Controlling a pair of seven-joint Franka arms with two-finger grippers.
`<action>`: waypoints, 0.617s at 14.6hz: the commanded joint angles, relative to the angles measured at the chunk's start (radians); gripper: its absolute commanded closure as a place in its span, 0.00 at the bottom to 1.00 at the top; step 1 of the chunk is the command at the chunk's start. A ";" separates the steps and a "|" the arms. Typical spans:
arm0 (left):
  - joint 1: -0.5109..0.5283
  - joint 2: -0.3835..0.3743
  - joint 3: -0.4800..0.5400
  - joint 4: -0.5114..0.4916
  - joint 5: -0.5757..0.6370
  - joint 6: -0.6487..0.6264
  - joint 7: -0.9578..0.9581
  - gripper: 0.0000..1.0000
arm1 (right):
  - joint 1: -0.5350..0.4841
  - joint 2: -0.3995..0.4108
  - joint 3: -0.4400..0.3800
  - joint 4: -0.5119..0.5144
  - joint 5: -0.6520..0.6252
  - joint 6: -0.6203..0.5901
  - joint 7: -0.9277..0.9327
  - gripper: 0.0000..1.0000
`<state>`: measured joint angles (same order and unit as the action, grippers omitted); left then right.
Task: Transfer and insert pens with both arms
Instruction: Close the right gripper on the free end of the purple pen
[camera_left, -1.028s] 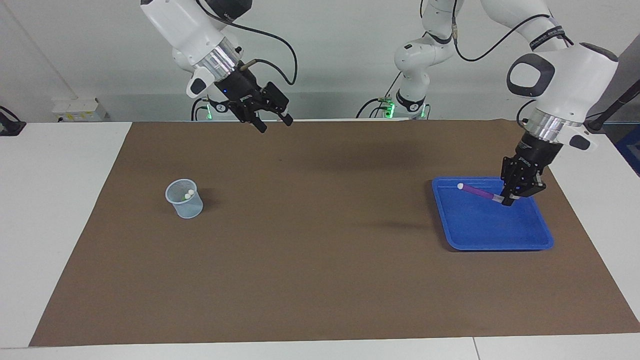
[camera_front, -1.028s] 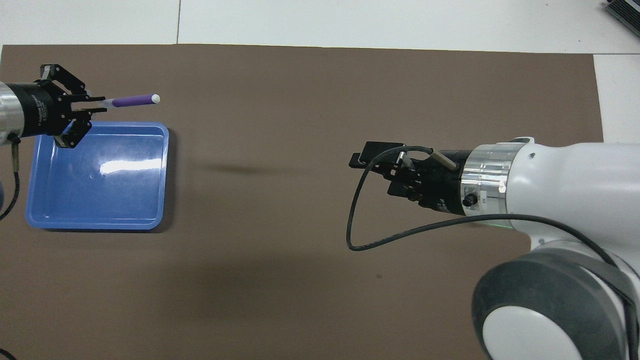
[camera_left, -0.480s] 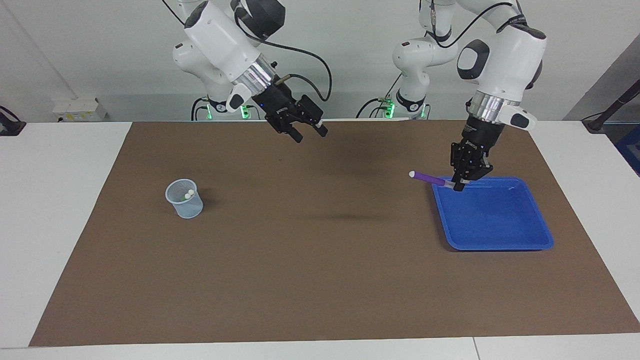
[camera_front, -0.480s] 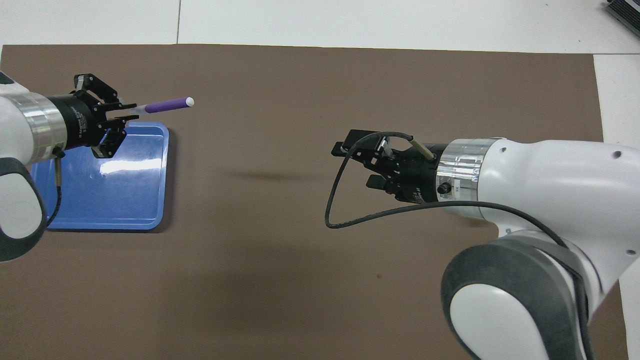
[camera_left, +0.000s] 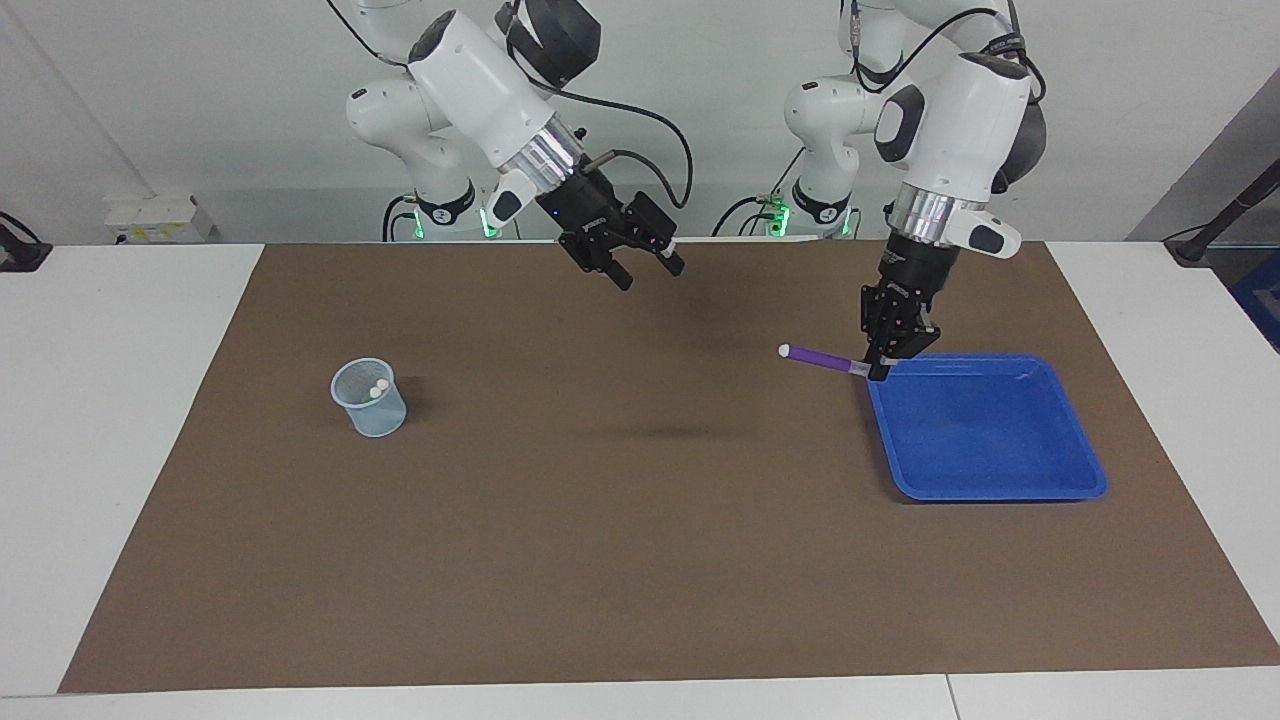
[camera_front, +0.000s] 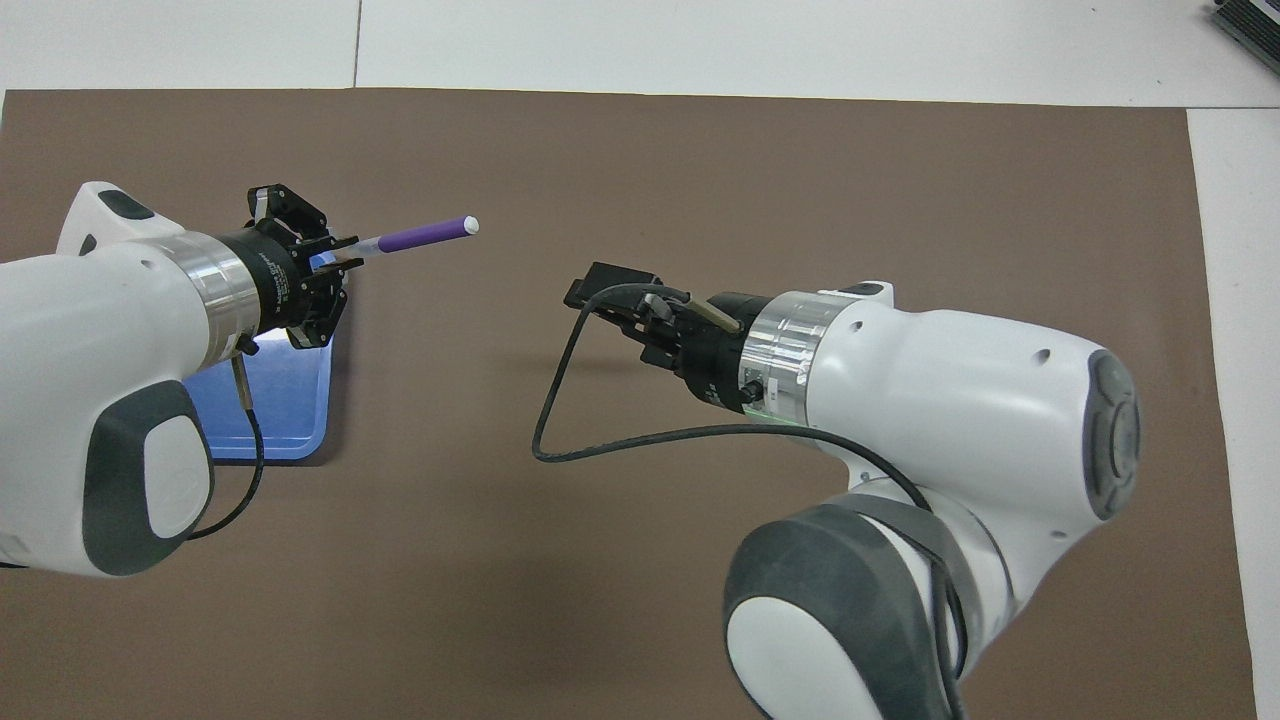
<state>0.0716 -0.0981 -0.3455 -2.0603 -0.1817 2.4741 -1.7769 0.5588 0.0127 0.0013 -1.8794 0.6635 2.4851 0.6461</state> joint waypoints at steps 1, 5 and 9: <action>-0.035 -0.054 0.013 -0.072 0.014 0.025 -0.056 1.00 | 0.009 0.090 0.000 0.081 0.021 0.052 0.006 0.00; -0.064 -0.075 0.013 -0.103 0.014 0.028 -0.099 1.00 | 0.053 0.205 0.002 0.195 0.021 0.141 0.015 0.00; -0.079 -0.087 0.011 -0.129 0.014 0.031 -0.111 1.00 | 0.052 0.230 0.003 0.203 0.022 0.141 -0.009 0.00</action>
<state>0.0154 -0.1466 -0.3465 -2.1397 -0.1814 2.4806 -1.8571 0.6123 0.2254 0.0018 -1.6978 0.6636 2.6206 0.6476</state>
